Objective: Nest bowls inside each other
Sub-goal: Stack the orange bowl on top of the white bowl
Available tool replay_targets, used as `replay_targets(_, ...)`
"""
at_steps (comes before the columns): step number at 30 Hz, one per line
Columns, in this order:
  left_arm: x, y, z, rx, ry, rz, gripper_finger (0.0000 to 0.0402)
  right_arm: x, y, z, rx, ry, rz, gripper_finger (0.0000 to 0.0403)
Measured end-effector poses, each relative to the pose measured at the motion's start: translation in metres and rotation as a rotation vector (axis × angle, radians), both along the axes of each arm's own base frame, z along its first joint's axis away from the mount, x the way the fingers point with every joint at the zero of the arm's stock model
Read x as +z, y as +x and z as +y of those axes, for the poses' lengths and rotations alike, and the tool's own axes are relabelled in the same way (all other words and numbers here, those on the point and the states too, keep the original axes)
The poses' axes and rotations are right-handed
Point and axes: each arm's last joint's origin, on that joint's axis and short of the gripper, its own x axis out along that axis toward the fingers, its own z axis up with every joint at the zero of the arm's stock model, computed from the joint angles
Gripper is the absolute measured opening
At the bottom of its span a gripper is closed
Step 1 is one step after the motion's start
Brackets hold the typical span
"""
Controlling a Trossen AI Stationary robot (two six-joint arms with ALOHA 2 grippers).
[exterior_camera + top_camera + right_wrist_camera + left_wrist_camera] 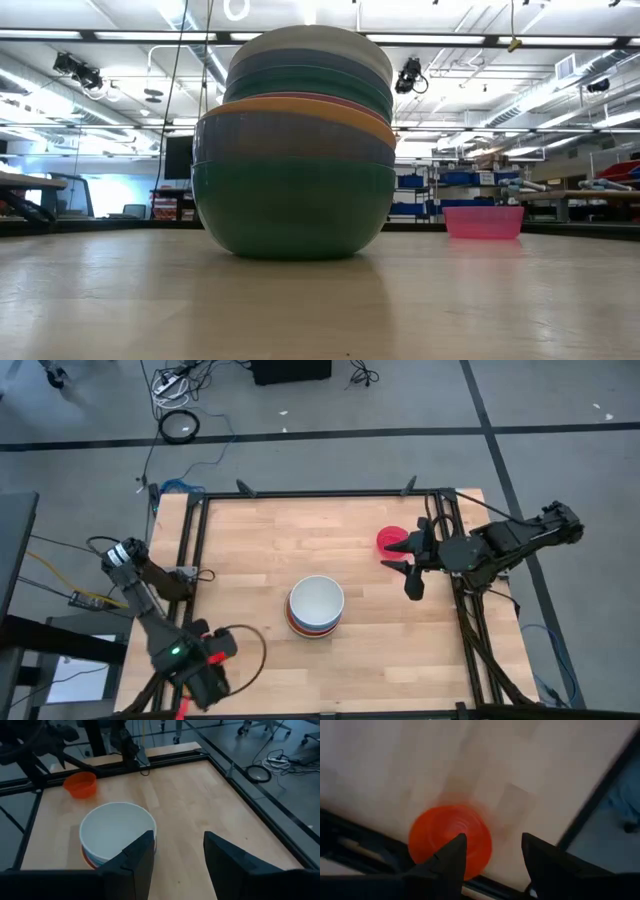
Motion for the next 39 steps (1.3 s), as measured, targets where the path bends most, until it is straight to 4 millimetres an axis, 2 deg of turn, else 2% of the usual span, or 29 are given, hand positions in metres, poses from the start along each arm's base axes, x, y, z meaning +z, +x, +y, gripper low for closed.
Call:
replay_targets(4, -0.003, -0.020, -0.020, -0.067, 0.007, -0.055, 0.0183, -0.002, 0.002, 0.005, 0.015, 0.002, 0.010, 0.0160)
replay_targets(8, -0.018, -0.037, -0.033, 0.004, -0.025, -0.050, 0.0173, -0.007, 0.008, 0.010, 0.028, -0.008, 0.034, 0.0160)
replay_targets(13, -0.040, -0.043, -0.039, 0.079, -0.075, -0.065, 0.0173, -0.012, 0.014, 0.014, 0.032, -0.020, 0.058, 0.0160)
replay_targets(20, -0.071, -0.047, -0.027, 0.133, 0.003, -0.040, 0.0173, -0.015, 0.017, 0.016, 0.029, -0.021, 0.068, 0.0160)
replay_targets(24, -0.085, -0.048, -0.026, 0.153, -0.017, -0.042, 0.0173, -0.015, 0.018, 0.016, 0.028, -0.021, 0.070, 0.0162)
replay_targets(39, -0.115, -0.051, -0.019, 0.155, -0.045, -0.052, 0.0173, -0.015, 0.018, 0.016, 0.022, -0.012, 0.068, 0.0161)
